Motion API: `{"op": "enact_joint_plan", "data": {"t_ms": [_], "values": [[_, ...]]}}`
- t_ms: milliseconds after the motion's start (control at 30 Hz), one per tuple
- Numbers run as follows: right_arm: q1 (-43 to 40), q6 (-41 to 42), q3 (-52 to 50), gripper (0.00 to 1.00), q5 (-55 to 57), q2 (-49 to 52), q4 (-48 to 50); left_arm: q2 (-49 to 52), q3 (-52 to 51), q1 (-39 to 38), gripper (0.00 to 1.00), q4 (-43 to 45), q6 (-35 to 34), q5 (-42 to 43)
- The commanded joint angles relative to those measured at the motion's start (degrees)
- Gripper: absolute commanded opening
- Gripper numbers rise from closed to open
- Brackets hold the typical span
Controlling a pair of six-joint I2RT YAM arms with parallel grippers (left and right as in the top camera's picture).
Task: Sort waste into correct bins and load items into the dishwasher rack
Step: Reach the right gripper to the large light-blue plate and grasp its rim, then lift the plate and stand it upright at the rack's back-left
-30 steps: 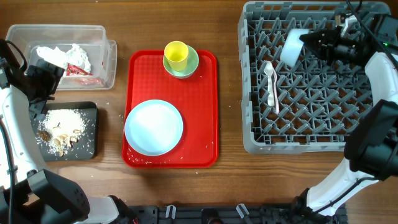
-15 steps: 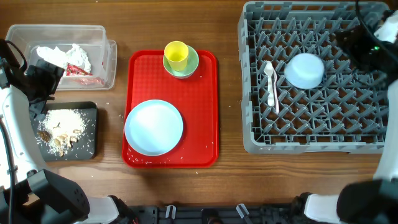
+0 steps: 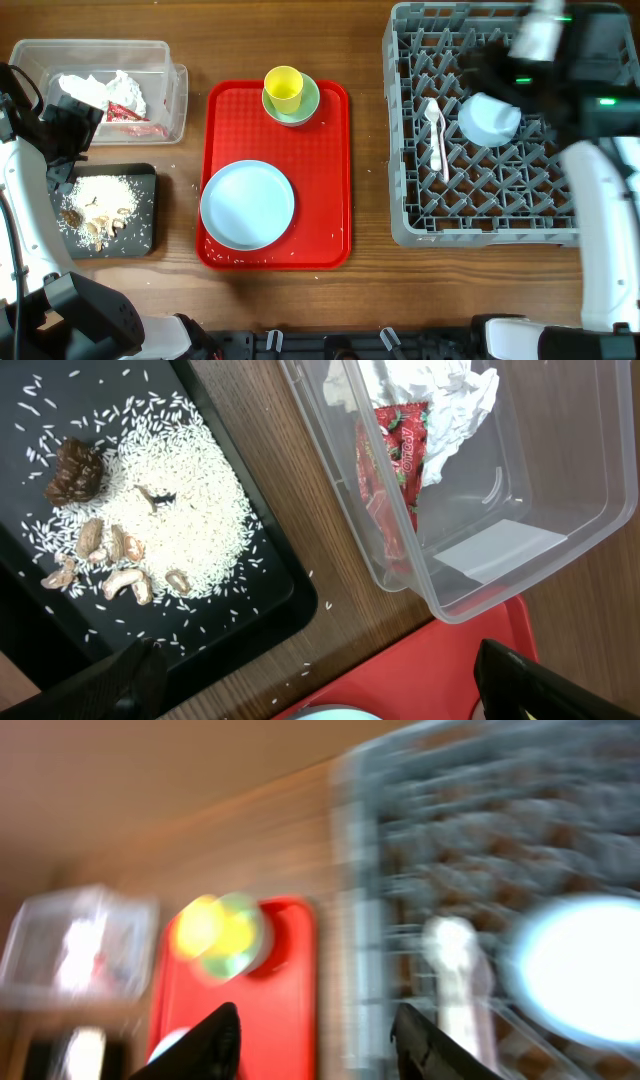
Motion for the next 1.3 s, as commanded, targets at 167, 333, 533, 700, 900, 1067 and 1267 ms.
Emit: {"op": "enact_joint_plan", "data": {"t_ms": [167,333,533,700,900,1067,1267], "values": [[29.33,-4.00,0.02,0.68,9.97,14.78,19.06,0.17,0.63,0.31,1.00,0.00,-0.13,0.09],[38.18,-3.28,0.02,0.66,10.60,24.68,13.68,0.17,0.63,0.31,1.00,0.00,-0.13,0.07],[42.42,0.63,0.02,0.63,10.54,29.40,4.20,0.17,0.63,0.31,1.00,0.00,-0.13,0.07],[43.74,0.00,0.00,0.54,7.06,36.00,1.07,0.17,0.63,0.31,1.00,0.00,-0.13,0.09],[43.67,1.36,0.00,0.30,6.49,39.28,-0.07,0.17,0.63,0.31,1.00,0.00,-0.13,0.07],[43.06,2.93,0.48,0.10,6.93,39.01,-0.44,0.17,0.63,0.31,1.00,0.00,-0.13,0.09],[38.16,4.07,8.07,0.04,7.28,34.71,-7.87,0.17,0.63,0.31,1.00,0.00,-0.13,0.09]]}}
